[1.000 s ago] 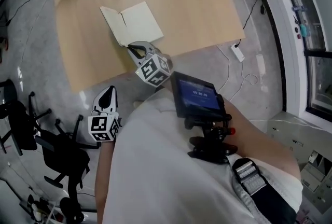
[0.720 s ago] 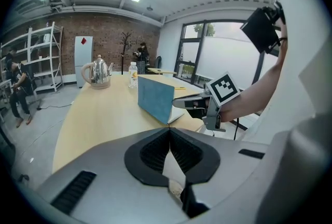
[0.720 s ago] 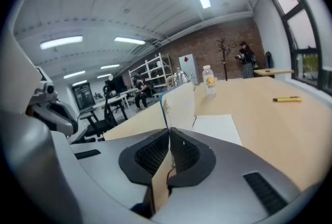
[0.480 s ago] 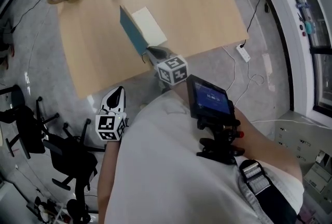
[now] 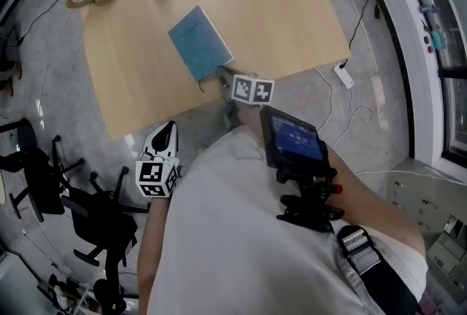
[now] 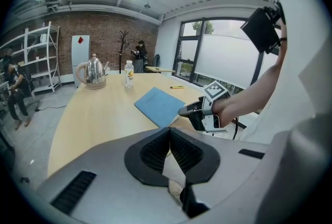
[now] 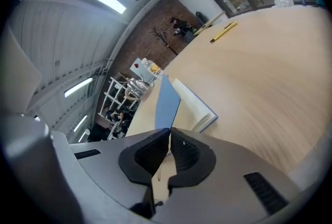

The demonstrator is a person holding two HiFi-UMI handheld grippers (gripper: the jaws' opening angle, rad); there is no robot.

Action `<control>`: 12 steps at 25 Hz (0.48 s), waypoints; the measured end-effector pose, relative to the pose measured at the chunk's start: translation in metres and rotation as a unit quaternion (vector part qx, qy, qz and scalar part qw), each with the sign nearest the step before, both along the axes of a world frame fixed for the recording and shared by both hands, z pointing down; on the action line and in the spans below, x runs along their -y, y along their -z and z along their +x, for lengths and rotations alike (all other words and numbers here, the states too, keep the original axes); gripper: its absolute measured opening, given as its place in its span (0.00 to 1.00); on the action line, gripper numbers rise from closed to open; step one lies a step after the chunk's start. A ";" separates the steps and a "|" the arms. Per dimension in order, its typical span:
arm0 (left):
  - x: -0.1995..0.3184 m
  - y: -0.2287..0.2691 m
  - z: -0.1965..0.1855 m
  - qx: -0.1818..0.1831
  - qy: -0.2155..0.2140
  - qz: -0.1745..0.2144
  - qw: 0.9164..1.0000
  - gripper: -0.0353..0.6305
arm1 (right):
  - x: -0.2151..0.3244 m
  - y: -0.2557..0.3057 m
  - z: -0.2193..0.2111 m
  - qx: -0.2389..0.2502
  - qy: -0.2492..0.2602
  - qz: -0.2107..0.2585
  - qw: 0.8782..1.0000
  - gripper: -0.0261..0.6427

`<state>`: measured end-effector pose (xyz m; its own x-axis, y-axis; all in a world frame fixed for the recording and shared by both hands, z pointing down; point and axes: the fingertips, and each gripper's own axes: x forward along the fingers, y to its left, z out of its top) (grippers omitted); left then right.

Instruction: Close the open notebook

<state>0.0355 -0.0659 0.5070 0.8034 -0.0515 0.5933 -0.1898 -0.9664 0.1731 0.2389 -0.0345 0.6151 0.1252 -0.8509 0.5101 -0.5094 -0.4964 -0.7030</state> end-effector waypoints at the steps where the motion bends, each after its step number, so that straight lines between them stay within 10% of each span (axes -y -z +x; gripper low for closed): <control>1: 0.000 -0.001 0.002 0.001 0.002 0.000 1.000 0.06 | -0.001 -0.006 0.003 0.015 -0.006 -0.011 1.000 0.07; 12: -0.001 -0.001 0.010 -0.002 0.015 -0.005 1.000 0.06 | -0.014 -0.009 0.012 0.028 -0.007 -0.074 0.997 0.08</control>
<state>0.0453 -0.0647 0.5080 0.8040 -0.0693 0.5906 -0.2170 -0.9589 0.1829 0.2513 -0.0207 0.6244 0.1045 -0.7636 0.6371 -0.4637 -0.6042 -0.6481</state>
